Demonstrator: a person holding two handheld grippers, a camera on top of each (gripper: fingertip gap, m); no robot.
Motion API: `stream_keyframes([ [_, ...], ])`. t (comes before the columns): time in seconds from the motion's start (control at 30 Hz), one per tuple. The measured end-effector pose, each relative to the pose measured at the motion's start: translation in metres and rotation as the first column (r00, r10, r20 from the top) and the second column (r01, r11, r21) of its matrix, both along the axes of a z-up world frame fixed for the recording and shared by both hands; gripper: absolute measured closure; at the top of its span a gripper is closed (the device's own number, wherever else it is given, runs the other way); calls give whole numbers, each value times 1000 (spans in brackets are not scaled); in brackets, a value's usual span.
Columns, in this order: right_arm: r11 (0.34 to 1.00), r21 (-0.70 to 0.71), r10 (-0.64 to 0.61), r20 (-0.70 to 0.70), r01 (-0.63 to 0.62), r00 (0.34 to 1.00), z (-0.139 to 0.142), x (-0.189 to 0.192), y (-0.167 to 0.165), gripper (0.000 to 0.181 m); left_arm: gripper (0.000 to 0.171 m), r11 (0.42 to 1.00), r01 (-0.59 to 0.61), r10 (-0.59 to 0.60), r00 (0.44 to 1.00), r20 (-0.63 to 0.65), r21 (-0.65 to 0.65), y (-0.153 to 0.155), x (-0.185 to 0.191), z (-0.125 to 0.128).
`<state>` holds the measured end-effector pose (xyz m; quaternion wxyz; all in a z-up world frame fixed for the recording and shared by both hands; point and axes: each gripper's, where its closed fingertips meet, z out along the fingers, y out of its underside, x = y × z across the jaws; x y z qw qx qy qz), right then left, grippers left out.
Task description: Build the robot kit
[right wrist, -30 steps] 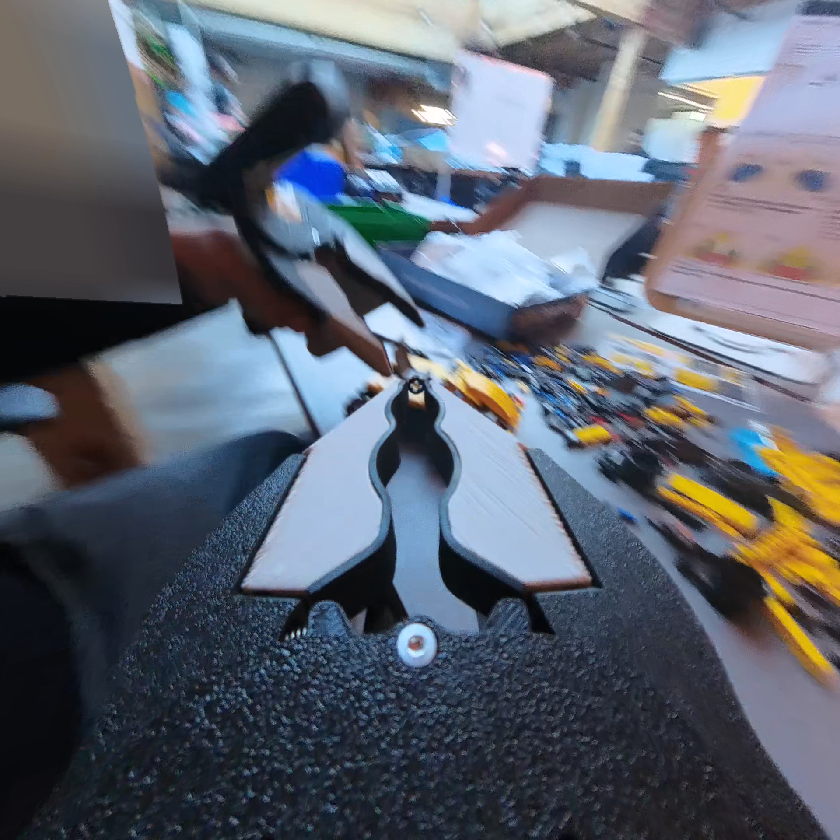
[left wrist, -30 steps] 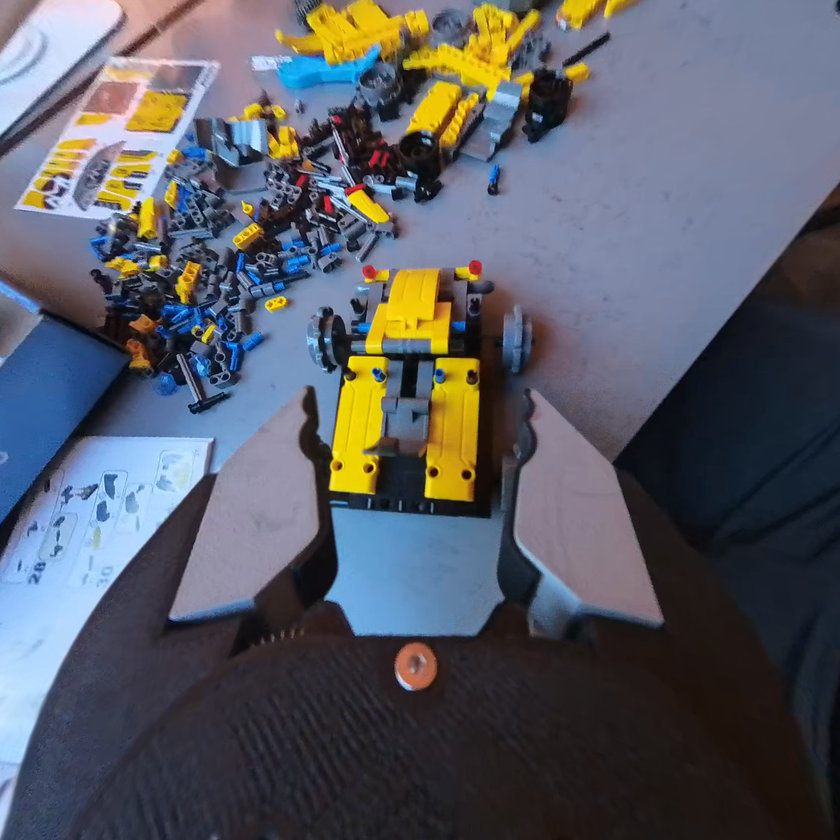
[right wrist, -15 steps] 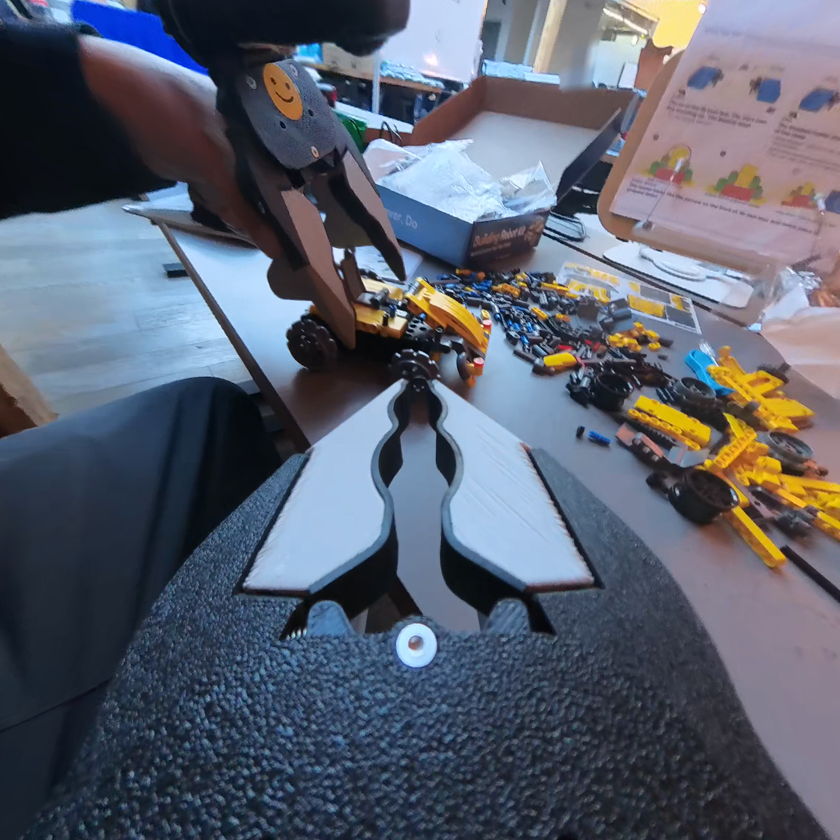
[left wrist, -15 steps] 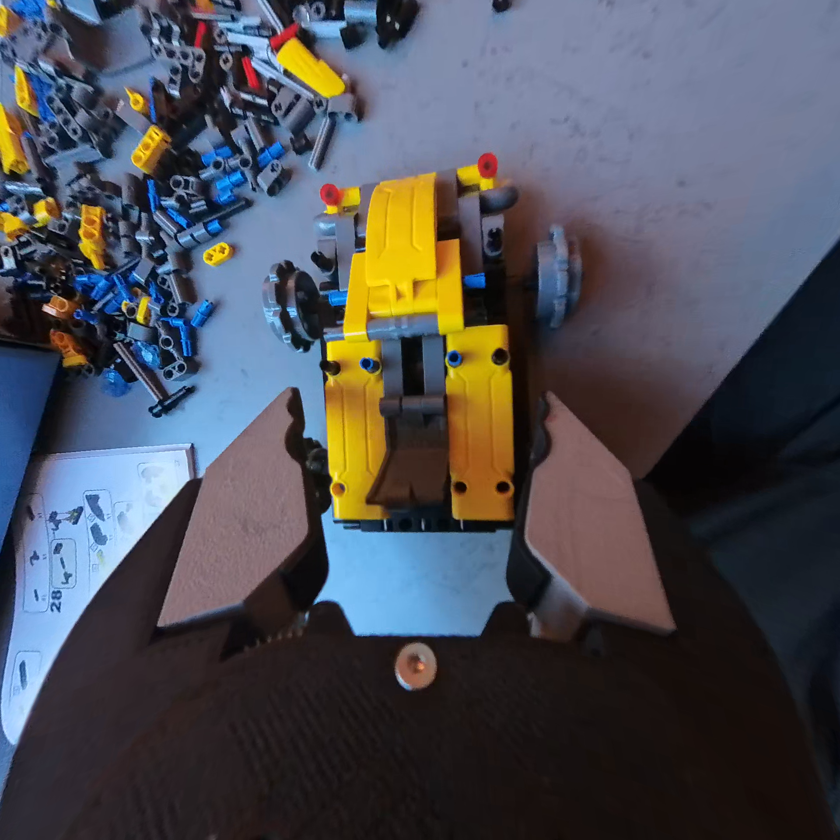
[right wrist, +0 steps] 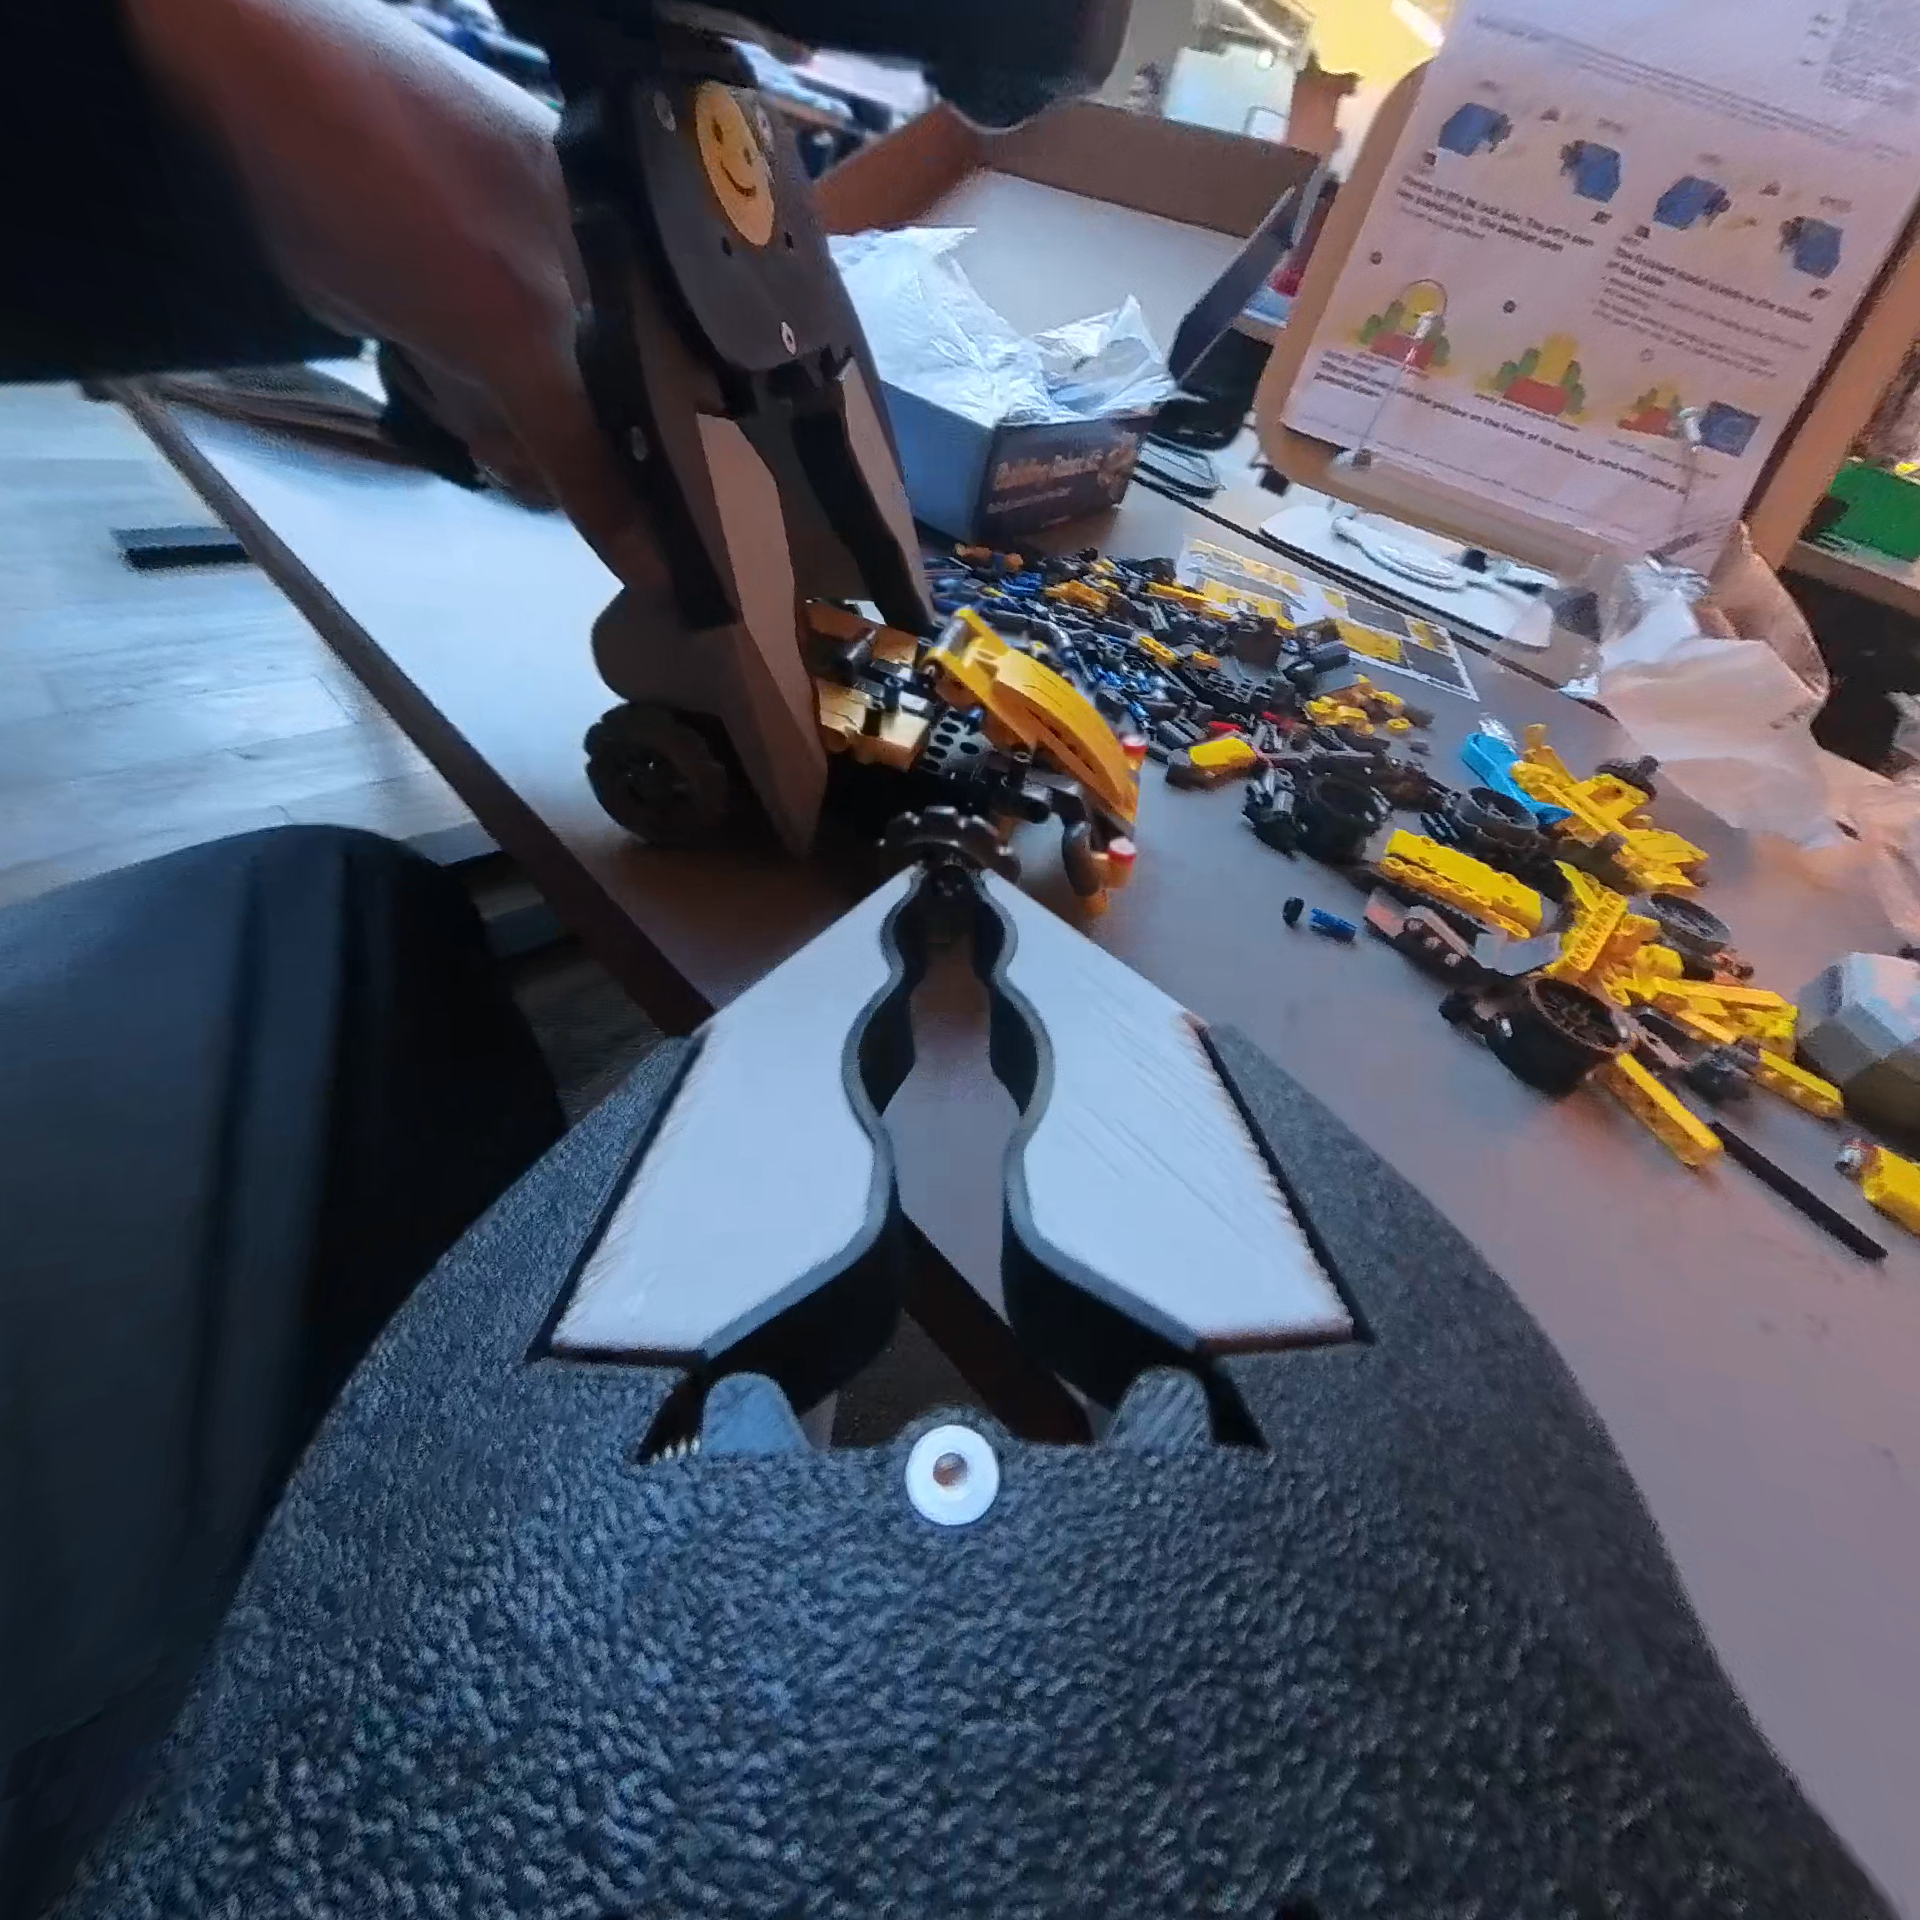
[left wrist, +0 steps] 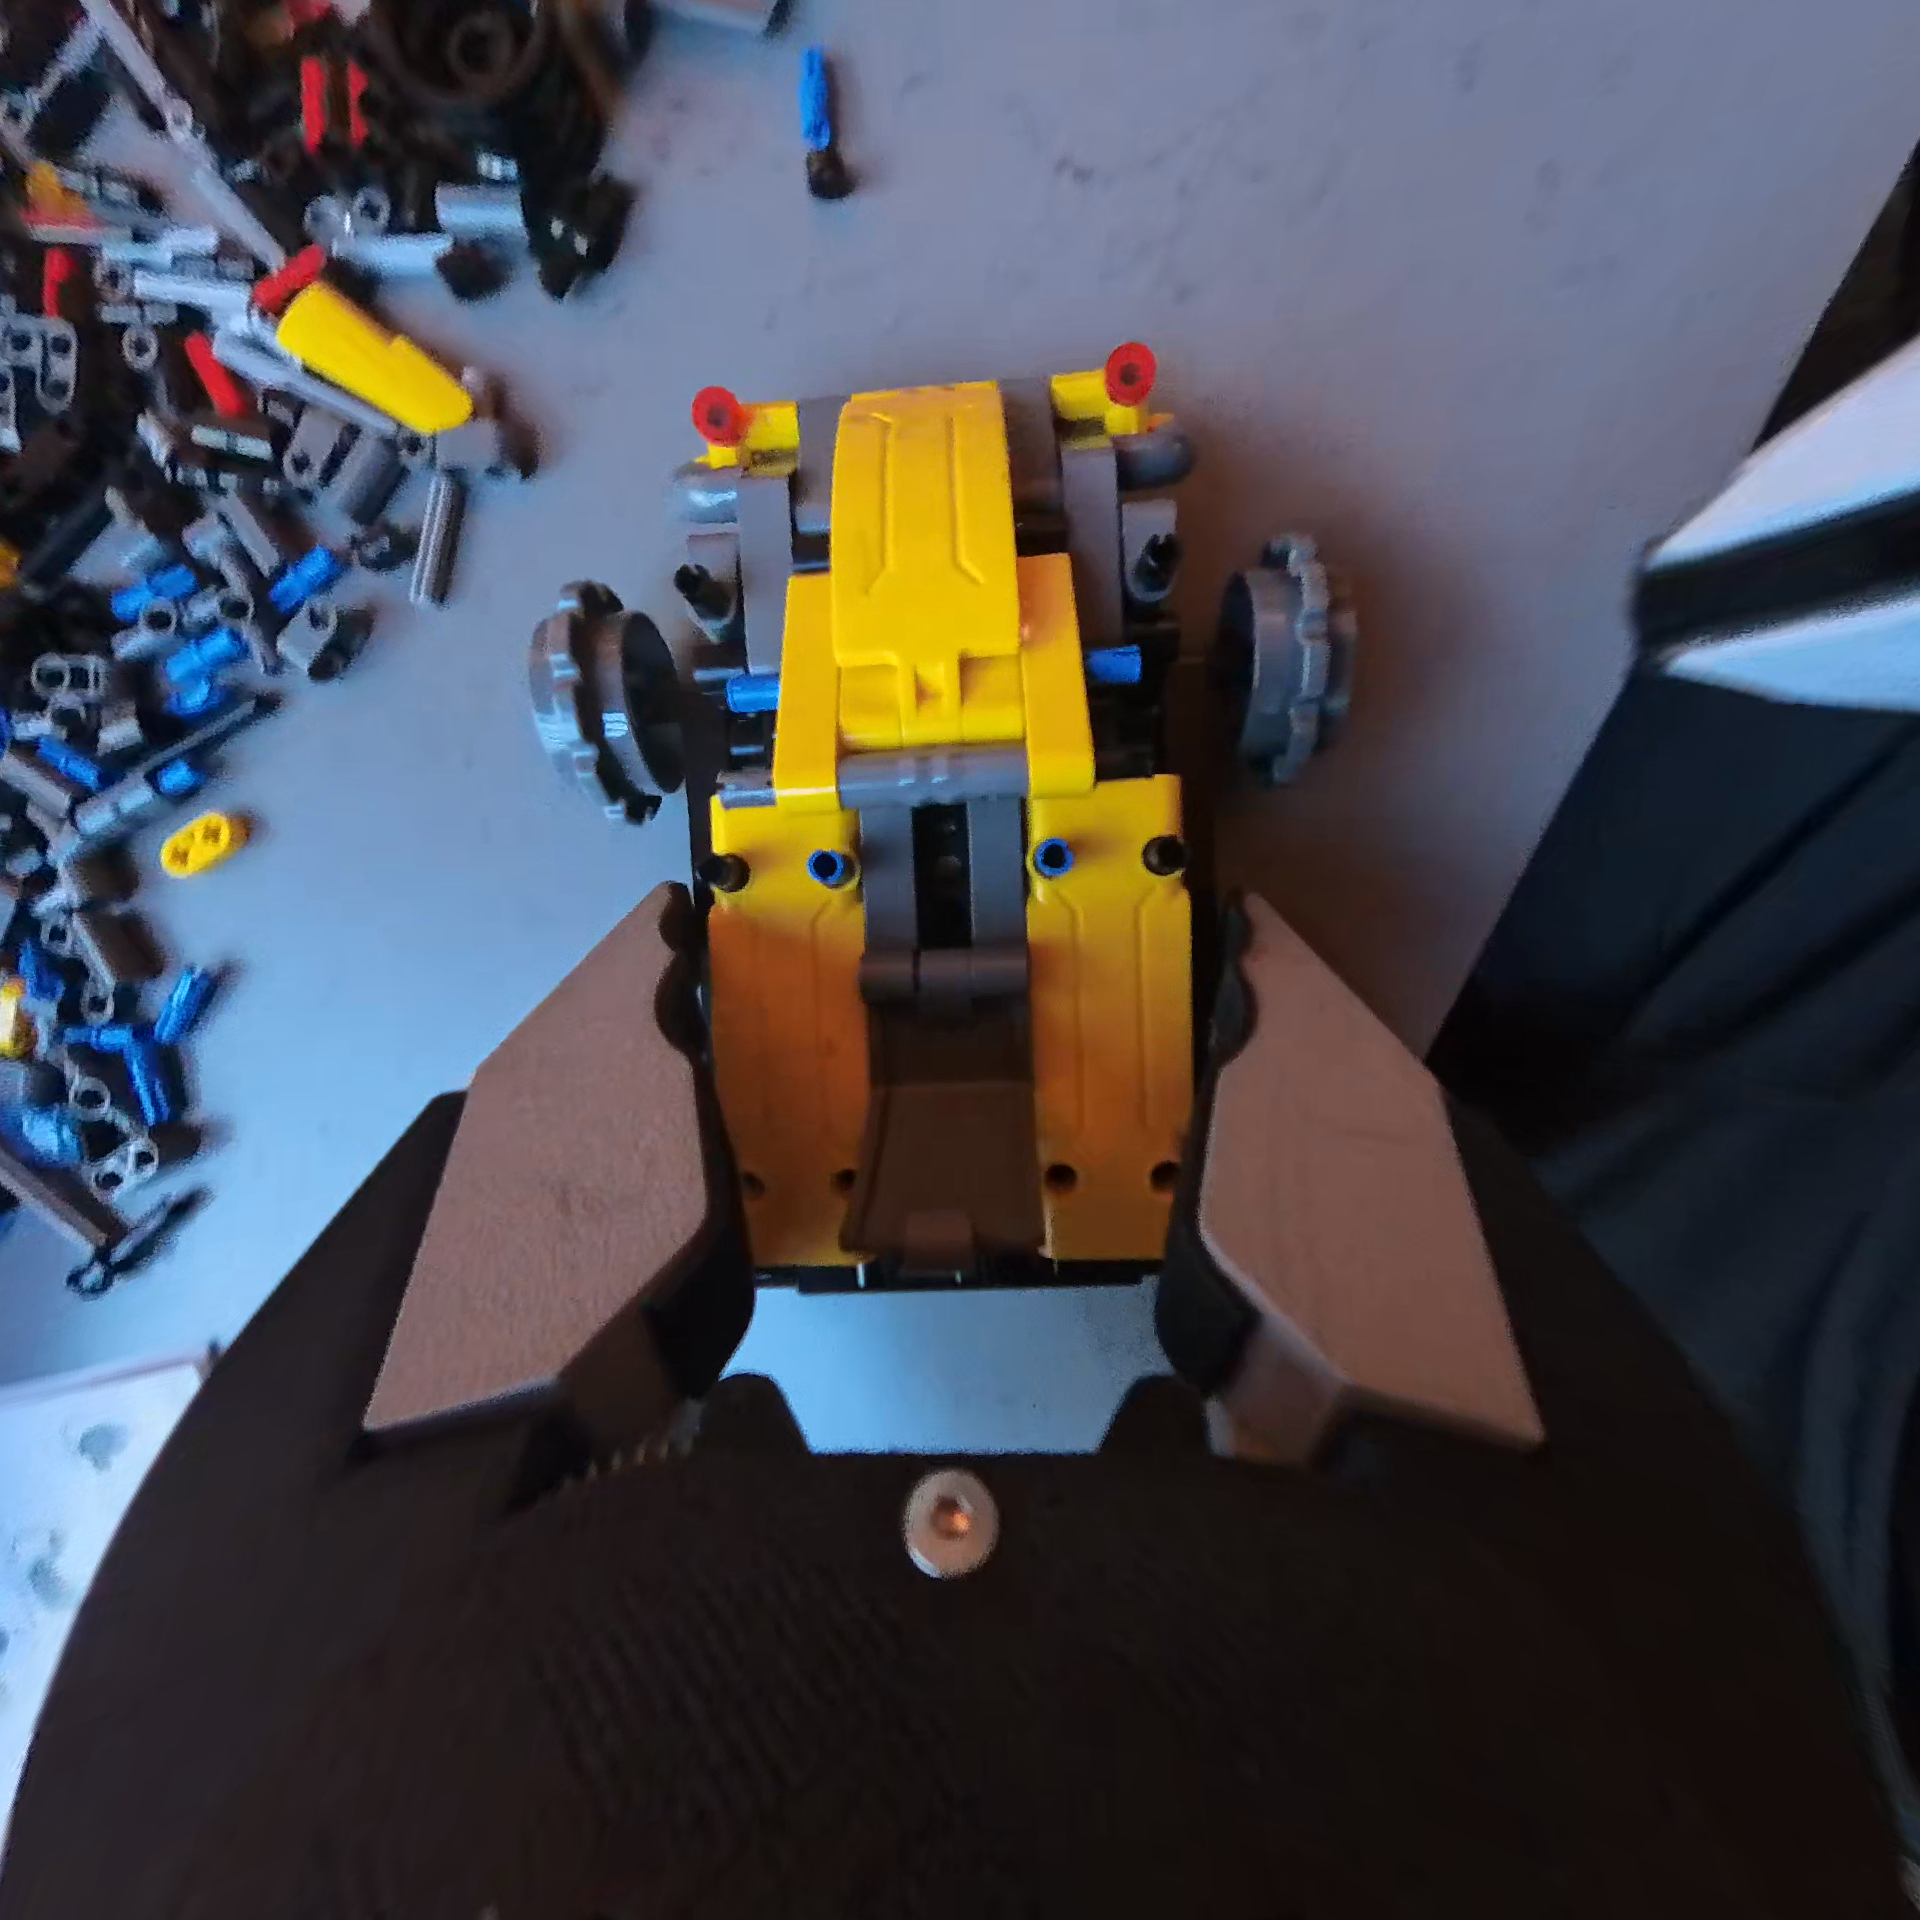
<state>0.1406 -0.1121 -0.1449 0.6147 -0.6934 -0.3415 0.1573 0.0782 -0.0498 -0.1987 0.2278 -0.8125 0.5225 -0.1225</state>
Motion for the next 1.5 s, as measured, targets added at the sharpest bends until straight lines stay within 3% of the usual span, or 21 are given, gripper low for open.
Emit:
stream_keyframes([
  [0.2,987,-58,-157,-86,153,984,-39,2,-2,175,76,996,83,-84,996,36,15,3,14,0],
  [0.53,953,-9,-300,-187,304,935,-36,15,-9,175,76,983,182,-183,981,68,28,-1,22,1],
  [0.77,903,101,-396,-187,419,899,-7,18,3,175,76,976,212,-216,968,128,44,-2,24,2],
  [1.17,899,22,-431,-138,437,892,-38,12,-2,175,76,962,269,-273,951,145,45,-3,31,3],
  [1.5,901,21,-423,-176,433,889,-40,14,1,175,76,968,249,-252,956,152,44,-2,33,3],
])
